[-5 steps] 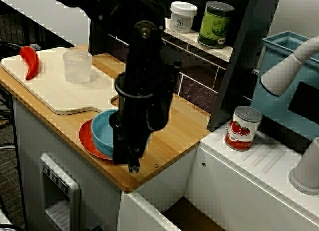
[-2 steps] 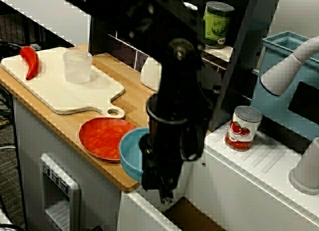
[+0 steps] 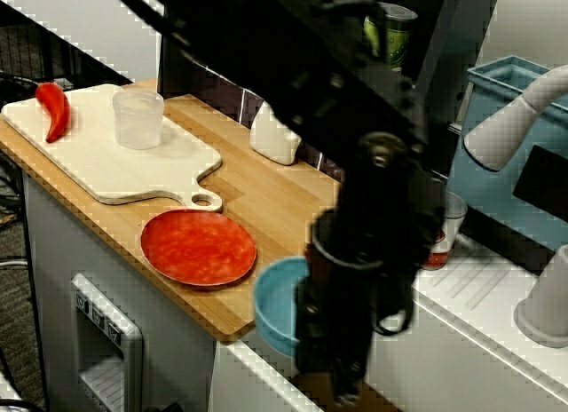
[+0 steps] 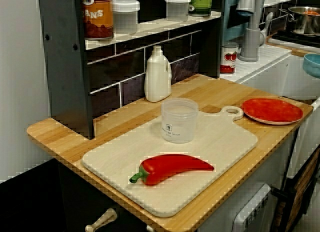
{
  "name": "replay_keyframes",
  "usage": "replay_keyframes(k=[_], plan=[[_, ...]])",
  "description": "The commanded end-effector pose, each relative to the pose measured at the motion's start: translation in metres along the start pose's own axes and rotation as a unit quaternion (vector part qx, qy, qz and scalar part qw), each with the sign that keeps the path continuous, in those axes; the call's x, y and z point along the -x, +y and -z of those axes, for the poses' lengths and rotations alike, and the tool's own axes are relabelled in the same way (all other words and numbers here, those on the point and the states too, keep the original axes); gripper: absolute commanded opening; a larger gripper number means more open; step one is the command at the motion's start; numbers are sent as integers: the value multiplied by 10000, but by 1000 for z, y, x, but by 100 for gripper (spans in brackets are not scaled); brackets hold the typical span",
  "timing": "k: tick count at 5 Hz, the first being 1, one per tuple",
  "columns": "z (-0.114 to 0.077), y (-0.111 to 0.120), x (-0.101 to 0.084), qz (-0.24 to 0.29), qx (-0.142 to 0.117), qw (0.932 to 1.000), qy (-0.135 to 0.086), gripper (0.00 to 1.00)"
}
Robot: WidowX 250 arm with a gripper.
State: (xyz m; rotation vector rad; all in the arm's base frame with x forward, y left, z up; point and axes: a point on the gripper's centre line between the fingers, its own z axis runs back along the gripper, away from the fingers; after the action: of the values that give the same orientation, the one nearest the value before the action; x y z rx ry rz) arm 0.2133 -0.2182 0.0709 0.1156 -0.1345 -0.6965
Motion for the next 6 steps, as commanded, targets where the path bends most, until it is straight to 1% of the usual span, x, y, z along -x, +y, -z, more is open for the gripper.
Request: replay_keyframes(k=[1,2,3,4,5,6], plan=[[2,17,-42,-236,92,9994,-251,0],[7,26,-55,-281,109,9992,-274,0],[8,36,-64,-359,136,9986,-356,0],[13,41,-68,-386,162,9985,-349,0],[24,41,-64,-361,145,9987,-337,0],[34,36,-59,-322,127,9990,-293,0]])
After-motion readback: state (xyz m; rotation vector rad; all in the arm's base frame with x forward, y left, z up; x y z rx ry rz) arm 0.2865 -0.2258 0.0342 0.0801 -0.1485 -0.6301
